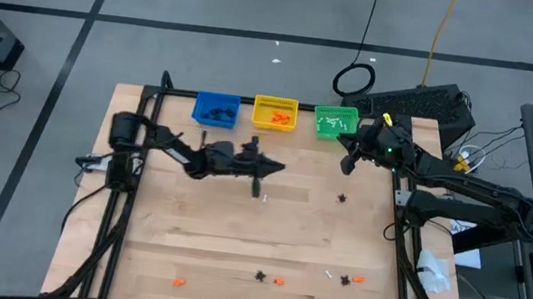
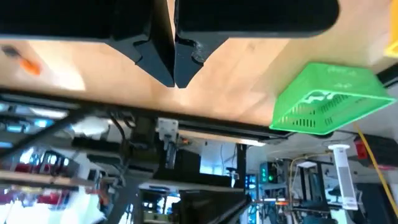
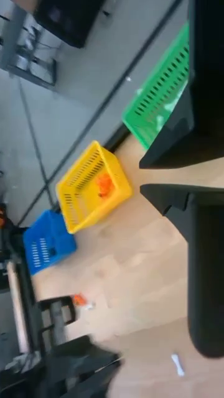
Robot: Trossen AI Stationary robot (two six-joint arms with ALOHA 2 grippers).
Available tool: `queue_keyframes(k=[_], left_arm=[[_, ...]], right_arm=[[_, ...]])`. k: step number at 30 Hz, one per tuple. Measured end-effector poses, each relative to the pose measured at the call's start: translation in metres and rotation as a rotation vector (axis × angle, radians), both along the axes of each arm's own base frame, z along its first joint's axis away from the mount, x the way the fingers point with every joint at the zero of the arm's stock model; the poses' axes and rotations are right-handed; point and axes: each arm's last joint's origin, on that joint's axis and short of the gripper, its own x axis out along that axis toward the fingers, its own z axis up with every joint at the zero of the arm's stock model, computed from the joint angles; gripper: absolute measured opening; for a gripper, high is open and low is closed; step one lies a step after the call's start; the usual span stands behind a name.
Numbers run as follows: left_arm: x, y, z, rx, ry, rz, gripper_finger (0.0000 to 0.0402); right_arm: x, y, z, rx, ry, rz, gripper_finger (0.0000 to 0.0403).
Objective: Sort Halloween decoration
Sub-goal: Put the black spider toy into the blue bin
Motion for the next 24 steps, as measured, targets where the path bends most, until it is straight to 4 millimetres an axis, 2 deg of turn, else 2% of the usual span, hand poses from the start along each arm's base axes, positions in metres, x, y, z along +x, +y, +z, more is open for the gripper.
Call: queue_keyframes(k=[5, 11, 17, 24], left_arm=[[-0.036, -0.010, -0.003, 0.050, 0.062, -0.015, 0.0000], [-0.074, -0.020, -0.007, 0.061, 0.093, -0.031, 0.0000], [-0.096, -0.025, -0.016, 0.080, 0.084, -0.038, 0.0000], [-0.105, -0.026, -0.021, 0.078, 0.101, -0.036, 0.0000]], right_arm=[[0.008, 0.003, -0.011, 0.091, 0.039, 0.005, 0.0070], [0.012, 0.012, -0.033, 0.273, 0.179, 0.005, 0.0107], [0.016, 0.025, -0.041, 0.452, 0.361, 0.009, 0.0138], [0.022, 0.034, -0.076, 0.572, 0.660, 0.041, 0.0162]])
